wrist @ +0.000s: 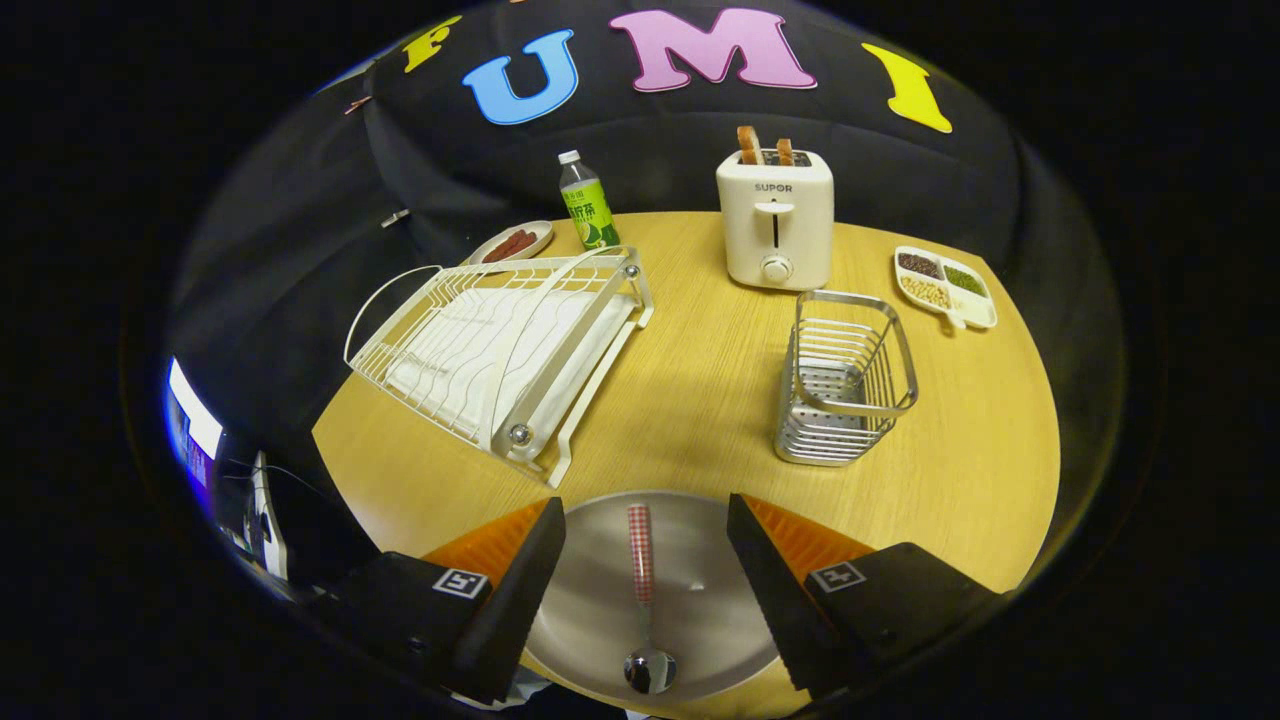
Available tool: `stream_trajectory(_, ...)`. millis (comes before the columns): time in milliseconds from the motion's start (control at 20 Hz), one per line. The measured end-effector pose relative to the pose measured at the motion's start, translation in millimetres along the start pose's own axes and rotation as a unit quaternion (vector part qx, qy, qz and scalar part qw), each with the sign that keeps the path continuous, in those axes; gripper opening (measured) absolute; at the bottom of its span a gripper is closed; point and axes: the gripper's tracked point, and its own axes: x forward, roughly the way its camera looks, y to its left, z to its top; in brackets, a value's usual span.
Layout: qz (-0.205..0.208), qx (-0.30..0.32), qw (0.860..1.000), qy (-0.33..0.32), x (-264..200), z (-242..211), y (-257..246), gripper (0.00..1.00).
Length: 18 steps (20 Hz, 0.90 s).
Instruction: Take the plate from the dish rack, then take the spoon from the basket and place it into the plate.
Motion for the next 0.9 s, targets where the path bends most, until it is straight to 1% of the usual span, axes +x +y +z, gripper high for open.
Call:
stream_trajectory(200, -0.042, 0.011, 0.997, -0.065, -34, 42, 2, 0.98)
stream_trajectory(300, -0.077, 0.014, 0.991, -0.106, -57, 68, 1, 0.99)
stream_trajectory(450, -0.109, 0.033, 0.978, -0.172, -100, 109, 12, 0.99)
stream_trajectory(600, -0.119, 0.055, 0.963, -0.237, -148, 144, 35, 0.98)
stream_trajectory(750, -0.134, 0.045, 0.949, -0.28, -182, 167, 49, 0.98)
stream_trajectory(900, -0.16, 0.041, 0.933, -0.318, -216, 185, 59, 0.99)
